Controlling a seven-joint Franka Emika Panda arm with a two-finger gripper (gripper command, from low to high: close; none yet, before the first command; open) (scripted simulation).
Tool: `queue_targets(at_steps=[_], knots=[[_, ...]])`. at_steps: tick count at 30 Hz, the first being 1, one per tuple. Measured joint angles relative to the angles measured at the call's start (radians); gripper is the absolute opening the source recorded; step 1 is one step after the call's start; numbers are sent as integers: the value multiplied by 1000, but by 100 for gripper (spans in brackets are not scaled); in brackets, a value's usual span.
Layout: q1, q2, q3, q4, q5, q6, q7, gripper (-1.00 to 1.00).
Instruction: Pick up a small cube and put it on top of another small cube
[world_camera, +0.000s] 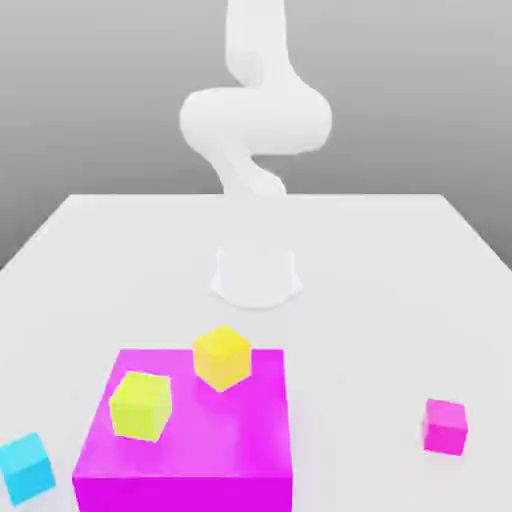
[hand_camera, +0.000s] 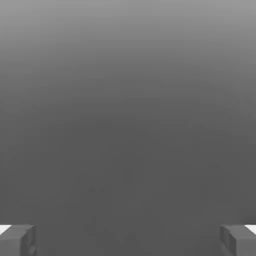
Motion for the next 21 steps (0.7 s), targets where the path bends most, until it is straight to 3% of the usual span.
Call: queue_targets(at_steps=[21], knots=[[-191,768,-178,7,122,223,161,0]])
